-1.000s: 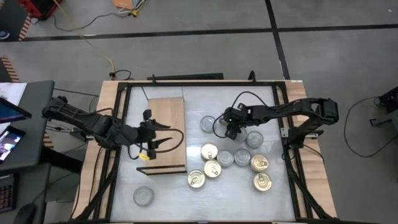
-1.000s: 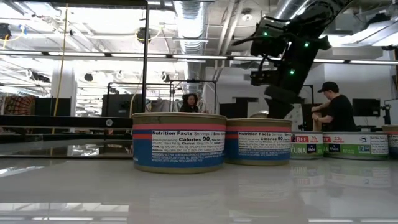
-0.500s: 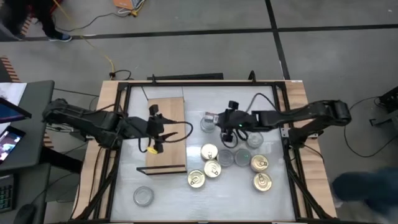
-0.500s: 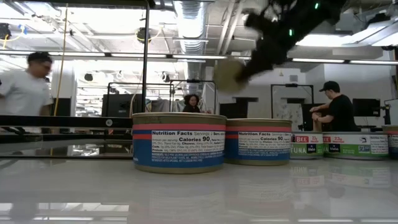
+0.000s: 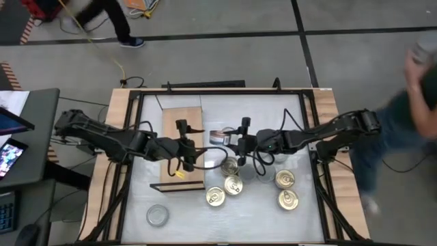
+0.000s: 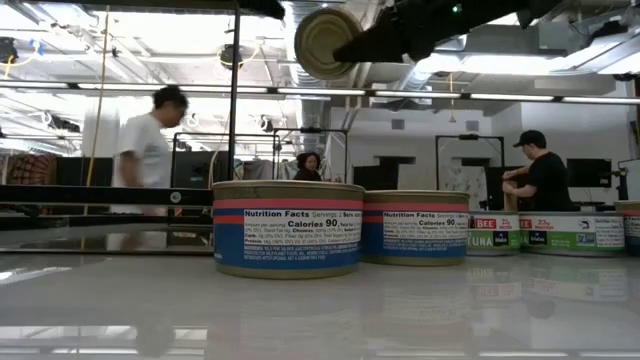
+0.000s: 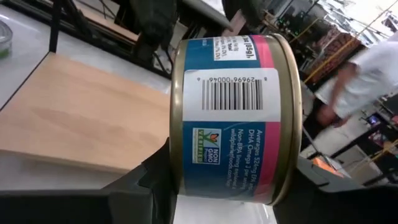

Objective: Stack canned seafood by type on shelf
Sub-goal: Put the blue-pink tuna can on the shelf

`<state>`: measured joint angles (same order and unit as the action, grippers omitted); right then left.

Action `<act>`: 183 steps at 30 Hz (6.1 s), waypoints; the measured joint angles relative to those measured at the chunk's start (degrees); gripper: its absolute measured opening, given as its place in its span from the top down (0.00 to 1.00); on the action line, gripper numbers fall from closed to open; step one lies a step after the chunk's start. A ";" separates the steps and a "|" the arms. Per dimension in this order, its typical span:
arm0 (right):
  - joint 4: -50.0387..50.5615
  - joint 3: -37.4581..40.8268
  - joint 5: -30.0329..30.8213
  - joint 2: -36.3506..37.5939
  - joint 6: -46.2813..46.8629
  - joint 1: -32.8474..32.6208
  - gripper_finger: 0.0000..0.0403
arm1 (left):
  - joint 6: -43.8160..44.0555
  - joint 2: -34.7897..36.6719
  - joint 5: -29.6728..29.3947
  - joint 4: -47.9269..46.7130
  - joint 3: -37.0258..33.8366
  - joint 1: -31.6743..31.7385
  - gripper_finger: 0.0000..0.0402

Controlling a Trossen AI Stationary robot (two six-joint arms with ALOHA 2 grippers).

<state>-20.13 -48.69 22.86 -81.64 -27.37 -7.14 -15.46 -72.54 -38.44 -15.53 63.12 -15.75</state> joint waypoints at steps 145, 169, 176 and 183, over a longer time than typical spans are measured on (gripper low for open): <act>13.53 -4.28 9.83 6.31 12.02 -0.48 0.08 | -5.18 -5.51 29.30 -29.13 -4.36 43.30 0.36; 13.71 -4.26 6.99 6.31 12.82 2.45 0.08 | -17.76 -6.71 3.67 -23.32 -4.38 34.99 0.54; 13.91 -4.26 6.97 6.31 12.95 2.32 0.08 | -19.82 -9.98 2.95 -15.62 -4.38 34.98 0.54; 14.13 -4.26 6.97 6.31 12.96 2.32 0.08 | -20.13 -13.49 -0.92 -14.44 -4.40 34.16 0.54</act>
<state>-6.00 -52.95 29.82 -75.33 -14.41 -4.82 -35.60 -86.03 -39.36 -29.96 58.72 18.41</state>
